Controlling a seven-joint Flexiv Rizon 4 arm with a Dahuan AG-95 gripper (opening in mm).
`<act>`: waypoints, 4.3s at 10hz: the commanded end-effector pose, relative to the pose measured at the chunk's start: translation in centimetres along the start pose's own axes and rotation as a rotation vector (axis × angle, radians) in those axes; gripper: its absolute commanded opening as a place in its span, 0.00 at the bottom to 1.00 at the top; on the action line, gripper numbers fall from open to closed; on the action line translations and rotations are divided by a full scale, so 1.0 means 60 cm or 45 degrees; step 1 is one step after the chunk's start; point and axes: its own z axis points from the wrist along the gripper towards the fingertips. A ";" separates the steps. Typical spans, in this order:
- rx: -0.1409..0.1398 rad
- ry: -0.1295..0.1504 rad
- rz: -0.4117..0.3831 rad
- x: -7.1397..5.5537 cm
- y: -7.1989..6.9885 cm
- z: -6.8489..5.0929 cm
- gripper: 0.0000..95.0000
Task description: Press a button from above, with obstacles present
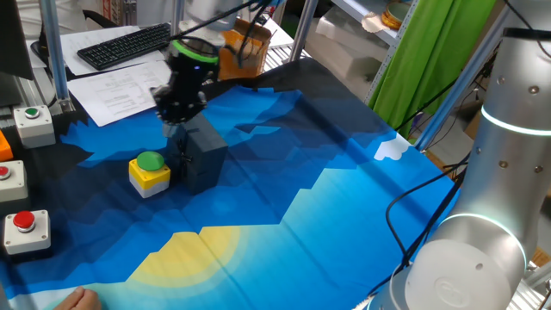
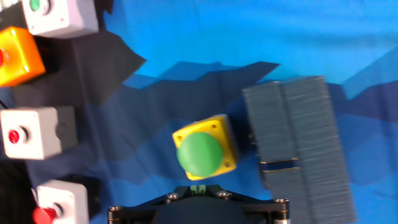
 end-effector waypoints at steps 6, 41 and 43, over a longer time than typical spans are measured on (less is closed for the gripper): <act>0.234 -0.118 -0.025 -0.023 0.019 0.068 0.00; 0.217 0.023 -0.092 -0.046 -0.081 -0.068 0.00; 0.231 0.028 -0.133 -0.060 -0.126 -0.094 0.00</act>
